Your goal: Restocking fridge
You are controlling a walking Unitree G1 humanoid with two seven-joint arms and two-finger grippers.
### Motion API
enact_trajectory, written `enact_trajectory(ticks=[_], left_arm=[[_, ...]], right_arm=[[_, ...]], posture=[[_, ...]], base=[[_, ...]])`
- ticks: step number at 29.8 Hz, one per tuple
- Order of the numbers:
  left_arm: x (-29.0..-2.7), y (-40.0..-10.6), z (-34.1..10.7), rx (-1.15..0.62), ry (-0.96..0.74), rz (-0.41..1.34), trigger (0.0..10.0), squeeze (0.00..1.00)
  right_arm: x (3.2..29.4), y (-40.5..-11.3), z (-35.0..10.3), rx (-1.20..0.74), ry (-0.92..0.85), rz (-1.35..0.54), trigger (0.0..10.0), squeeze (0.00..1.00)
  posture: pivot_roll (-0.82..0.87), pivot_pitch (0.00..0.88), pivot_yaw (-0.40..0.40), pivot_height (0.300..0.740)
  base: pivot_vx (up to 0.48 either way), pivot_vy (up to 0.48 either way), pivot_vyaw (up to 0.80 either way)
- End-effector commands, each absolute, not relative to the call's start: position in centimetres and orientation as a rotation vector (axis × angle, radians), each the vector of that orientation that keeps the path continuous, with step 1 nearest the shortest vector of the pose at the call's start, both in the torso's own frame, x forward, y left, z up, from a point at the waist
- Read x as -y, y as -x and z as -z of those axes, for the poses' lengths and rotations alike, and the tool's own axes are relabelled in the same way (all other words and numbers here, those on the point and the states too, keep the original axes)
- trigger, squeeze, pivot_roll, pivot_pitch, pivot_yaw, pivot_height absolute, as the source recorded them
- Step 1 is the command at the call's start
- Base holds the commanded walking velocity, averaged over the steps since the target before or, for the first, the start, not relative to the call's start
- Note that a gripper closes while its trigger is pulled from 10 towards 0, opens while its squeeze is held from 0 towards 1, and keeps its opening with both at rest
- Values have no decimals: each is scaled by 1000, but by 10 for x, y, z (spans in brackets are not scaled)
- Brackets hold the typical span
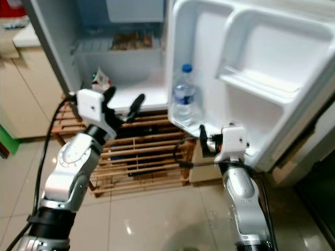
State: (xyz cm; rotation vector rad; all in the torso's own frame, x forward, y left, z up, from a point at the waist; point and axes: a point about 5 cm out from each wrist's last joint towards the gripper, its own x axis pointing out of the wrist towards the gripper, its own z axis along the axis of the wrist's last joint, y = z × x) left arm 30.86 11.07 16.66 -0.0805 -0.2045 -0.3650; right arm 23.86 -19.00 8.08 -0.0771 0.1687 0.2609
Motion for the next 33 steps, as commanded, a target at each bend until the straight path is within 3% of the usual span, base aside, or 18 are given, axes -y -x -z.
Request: enact_trajectory(ticks=[1,7,8,9,10,20,21,24,27,28,33], left_arm=[[-109,-310,-166,197,80,370,10000,0],[-110,-318,-142,68,77,343,10000,0],[-112,-320,-132,21,68,336,10000,0],[-118,-322,-100,-128,8,316,10000,0],[-123,-321,-87,-193,-18,295,10000,0],[-160,-304,-22,-561,-107,140,10000,0],[-167,-297,-6,-647,-145,127,10000,0],[-170,-290,6,-730,-185,143,10000,0],[-173,-279,18,-829,-225,163,10000,0],[-179,-265,30,-932,-308,203,10000,0],[-192,-247,44,-1030,-358,224,10000,0]], right_arm=[[192,-225,-79,-257,39,-389,10000,0],[245,-213,-62,-506,163,-372,10000,0],[262,-212,-58,-569,240,-339,10000,0],[299,-209,-54,-697,357,-234,10000,0],[312,-210,-57,-719,385,-172,10000,0],[357,-238,-99,-640,568,163,10000,0],[367,-257,-126,-507,620,298,10000,0],[365,-272,-147,-388,567,357,10000,0],[353,-284,-162,-297,482,332,10000,0],[346,-291,-169,-259,428,302,10000,0],[329,-301,-184,-170,311,204,10000,0]], posture=[[-191,0,22,740],[-226,0,37,740],[-226,0,37,740],[-232,0,43,740],[-236,0,53,740],[-234,0,64,740],[-233,0,70,740],[-228,0,68,740],[-228,0,68,740],[-226,0,67,740],[-225,0,65,740]], base=[[0,0,0],[0,0,0],[0,0,0],[0,0,0],[0,0,0],[0,0,0],[0,0,0],[0,0,0],[0,0,0],[0,0,0],[0,0,0]])
